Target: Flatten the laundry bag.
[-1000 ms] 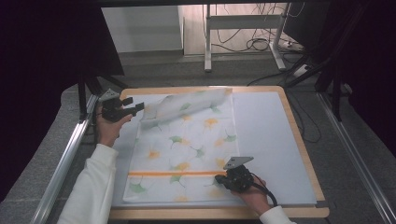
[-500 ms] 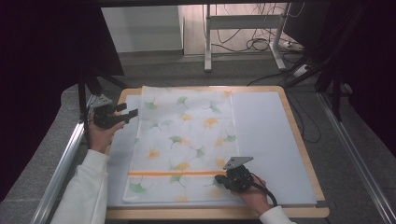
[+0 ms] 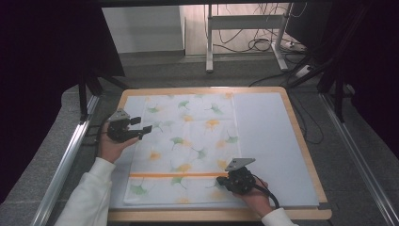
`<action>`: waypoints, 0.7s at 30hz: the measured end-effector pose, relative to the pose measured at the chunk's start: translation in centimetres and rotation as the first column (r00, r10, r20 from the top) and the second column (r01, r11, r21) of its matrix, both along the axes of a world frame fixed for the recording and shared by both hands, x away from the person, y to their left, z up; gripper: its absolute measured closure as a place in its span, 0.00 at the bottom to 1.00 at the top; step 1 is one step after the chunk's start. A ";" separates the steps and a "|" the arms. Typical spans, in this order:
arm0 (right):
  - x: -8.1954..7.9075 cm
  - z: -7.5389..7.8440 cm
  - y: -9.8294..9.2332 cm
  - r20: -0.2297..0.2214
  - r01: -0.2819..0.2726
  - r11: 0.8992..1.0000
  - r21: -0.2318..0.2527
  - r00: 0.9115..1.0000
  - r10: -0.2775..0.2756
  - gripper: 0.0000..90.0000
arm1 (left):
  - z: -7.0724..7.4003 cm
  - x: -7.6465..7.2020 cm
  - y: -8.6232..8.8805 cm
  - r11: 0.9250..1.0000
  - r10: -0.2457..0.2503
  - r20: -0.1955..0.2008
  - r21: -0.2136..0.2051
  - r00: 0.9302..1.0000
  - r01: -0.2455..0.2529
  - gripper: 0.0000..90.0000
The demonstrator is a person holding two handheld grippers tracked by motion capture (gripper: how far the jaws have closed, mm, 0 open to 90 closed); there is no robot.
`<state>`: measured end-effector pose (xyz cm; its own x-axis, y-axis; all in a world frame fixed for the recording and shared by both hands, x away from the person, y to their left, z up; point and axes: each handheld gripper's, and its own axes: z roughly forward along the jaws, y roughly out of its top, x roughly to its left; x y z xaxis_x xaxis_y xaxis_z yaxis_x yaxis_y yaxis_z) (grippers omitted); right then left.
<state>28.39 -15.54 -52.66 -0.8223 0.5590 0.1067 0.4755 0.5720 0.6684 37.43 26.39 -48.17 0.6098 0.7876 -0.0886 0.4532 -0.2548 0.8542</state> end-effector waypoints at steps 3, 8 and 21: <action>0.0 0.0 0.0 -0.003 0.002 1.000 0.002 1.000 -0.002 0.99 | -0.2 -0.3 -0.7 1.000 -0.017 -0.012 0.002 1.000 0.017 0.36; 0.0 0.0 0.0 -0.002 0.001 1.000 0.002 1.000 -0.001 0.99 | -0.5 -1.6 -2.7 0.997 -0.064 -0.022 0.032 0.998 0.064 0.36; -0.3 0.2 -0.1 0.005 0.008 1.000 -0.014 1.000 -0.008 0.99 | -0.8 -5.1 -7.2 0.980 -0.185 -0.044 0.070 0.982 0.188 0.35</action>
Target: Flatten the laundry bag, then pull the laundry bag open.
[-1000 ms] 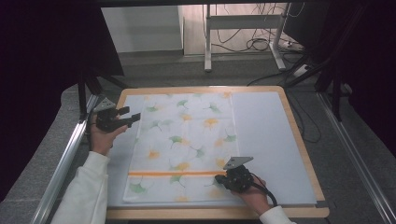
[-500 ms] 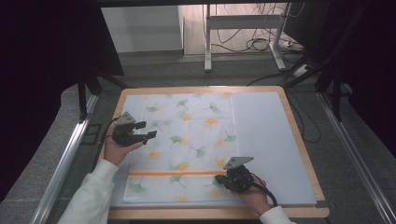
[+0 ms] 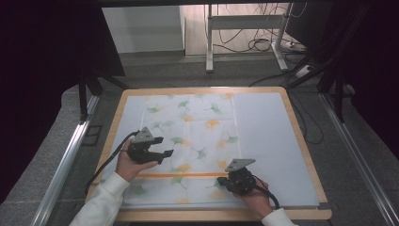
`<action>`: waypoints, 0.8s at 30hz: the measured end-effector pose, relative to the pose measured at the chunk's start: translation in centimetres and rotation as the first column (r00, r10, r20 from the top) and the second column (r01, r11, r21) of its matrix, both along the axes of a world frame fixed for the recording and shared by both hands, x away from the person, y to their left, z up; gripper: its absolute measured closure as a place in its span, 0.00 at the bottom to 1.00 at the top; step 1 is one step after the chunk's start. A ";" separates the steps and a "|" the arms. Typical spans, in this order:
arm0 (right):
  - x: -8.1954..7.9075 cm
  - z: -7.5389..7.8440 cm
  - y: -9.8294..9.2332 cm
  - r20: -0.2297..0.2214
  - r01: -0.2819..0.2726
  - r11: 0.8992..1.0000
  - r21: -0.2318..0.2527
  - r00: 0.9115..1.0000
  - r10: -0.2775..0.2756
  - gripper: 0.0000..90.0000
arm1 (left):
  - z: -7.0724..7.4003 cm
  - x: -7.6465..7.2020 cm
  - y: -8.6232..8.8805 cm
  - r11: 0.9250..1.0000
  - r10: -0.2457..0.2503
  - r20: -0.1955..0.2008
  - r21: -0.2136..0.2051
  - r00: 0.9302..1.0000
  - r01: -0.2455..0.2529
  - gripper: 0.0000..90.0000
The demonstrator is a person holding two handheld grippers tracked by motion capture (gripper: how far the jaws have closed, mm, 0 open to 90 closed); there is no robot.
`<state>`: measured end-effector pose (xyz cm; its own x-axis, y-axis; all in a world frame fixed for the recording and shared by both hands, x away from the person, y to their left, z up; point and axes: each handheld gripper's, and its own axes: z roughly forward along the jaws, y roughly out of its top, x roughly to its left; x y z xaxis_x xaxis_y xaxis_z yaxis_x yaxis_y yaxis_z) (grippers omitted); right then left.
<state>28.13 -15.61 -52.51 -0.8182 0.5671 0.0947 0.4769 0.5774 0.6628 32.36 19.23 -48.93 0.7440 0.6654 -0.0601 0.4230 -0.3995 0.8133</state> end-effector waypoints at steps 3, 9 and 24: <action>-0.1 0.1 -0.2 0.000 0.013 1.000 0.007 1.000 -0.013 0.99 | -0.3 -0.8 -1.0 0.999 -0.031 -0.012 0.008 0.999 0.031 0.34; -0.6 0.7 -0.8 0.006 0.026 0.999 0.038 1.000 -0.027 0.99 | -0.3 -1.3 -1.7 0.999 -0.051 -0.018 0.008 0.999 0.051 0.34; -2.0 0.6 -1.1 0.000 0.038 0.999 0.023 0.999 -0.038 0.99 | -0.1 -1.3 -3.4 0.994 -0.109 -0.019 0.010 0.994 0.109 0.33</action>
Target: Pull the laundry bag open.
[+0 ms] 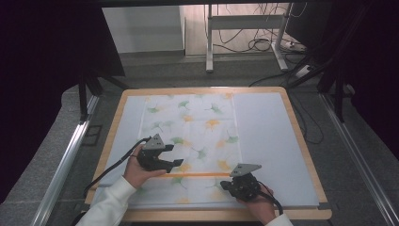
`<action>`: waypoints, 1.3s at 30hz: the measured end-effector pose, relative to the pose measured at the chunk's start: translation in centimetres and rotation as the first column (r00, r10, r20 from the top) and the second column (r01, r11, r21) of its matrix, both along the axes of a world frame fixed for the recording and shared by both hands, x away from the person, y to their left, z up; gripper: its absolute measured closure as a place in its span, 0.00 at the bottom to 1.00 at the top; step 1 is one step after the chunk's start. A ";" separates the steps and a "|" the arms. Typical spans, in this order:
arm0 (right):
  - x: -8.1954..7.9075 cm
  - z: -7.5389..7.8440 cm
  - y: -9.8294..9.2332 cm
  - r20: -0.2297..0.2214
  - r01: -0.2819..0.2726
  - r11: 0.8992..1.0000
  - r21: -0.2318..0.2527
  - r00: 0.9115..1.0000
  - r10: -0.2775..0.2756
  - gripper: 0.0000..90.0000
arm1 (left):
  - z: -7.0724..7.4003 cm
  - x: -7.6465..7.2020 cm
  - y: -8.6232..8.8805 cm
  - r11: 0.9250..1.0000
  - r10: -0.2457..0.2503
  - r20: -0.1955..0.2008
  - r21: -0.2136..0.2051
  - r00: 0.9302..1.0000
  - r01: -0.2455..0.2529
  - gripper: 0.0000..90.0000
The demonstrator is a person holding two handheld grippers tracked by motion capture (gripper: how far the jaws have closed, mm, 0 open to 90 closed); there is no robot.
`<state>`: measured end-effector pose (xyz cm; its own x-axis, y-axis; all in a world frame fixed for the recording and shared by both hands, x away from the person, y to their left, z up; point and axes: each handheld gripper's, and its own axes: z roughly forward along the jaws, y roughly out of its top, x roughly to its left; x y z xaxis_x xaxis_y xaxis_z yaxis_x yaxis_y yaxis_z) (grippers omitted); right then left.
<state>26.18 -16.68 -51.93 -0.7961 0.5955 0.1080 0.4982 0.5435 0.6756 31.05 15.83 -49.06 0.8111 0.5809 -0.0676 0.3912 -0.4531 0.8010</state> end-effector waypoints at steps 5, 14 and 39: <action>-0.5 0.1 -1.0 -0.009 0.025 1.000 0.013 1.000 -0.025 0.99 | 0.7 -0.7 -2.4 0.999 -0.052 0.025 0.002 0.998 0.052 0.33; -1.3 0.1 -2.1 -0.010 0.038 0.999 0.016 0.999 -0.038 0.99 | 0.9 -1.2 -4.7 0.995 -0.096 0.020 -0.015 0.995 0.097 0.36; -1.2 0.3 -4.4 -0.013 0.075 0.997 0.024 0.997 -0.074 0.99 | 0.0 -1.3 -9.5 0.985 -0.167 -0.002 0.035 0.986 0.167 0.40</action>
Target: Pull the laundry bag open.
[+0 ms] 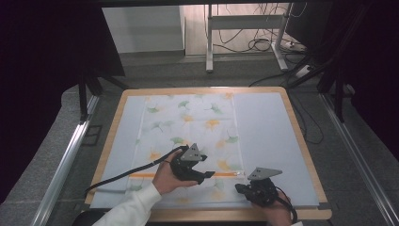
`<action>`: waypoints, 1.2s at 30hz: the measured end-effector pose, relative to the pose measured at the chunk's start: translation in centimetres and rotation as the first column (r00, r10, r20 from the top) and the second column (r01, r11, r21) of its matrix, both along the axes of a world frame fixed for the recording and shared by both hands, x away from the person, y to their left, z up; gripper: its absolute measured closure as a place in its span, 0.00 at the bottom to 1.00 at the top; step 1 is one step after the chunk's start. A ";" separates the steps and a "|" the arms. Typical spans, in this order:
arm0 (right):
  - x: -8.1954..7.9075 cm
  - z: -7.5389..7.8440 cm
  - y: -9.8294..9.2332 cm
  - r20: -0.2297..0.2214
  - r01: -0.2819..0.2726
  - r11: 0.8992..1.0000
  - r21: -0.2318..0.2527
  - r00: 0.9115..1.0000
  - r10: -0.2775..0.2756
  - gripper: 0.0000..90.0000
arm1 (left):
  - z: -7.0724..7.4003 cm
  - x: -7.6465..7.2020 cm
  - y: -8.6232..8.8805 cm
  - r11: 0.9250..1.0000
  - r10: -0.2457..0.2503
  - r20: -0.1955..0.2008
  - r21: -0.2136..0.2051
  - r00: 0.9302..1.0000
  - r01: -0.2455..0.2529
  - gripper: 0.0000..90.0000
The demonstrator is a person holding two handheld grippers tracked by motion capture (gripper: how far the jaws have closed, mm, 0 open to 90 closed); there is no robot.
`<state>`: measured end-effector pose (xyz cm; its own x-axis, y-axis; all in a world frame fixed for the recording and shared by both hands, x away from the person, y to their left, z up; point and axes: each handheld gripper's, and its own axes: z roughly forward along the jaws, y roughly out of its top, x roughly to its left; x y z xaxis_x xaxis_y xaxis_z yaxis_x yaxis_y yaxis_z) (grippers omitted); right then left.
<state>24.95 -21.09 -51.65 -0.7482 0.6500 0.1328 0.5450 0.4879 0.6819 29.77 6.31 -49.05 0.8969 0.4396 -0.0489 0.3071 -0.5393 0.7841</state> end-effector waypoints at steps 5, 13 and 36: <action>0.2 -0.1 0.1 -0.004 0.003 1.000 -0.006 1.000 -0.003 0.99 | -0.5 0.3 -0.4 1.000 0.009 -0.029 0.009 1.000 -0.009 0.41; 0.3 0.0 0.2 -0.007 0.004 1.000 -0.008 1.000 -0.004 0.99 | -0.2 -0.2 -1.7 1.000 -0.020 -0.030 0.015 0.999 0.020 0.41; 0.7 -0.6 0.6 -0.022 -0.001 0.999 -0.033 1.000 0.001 0.99 | -0.5 0.9 -5.8 0.993 -0.055 -0.007 0.102 0.998 0.055 0.41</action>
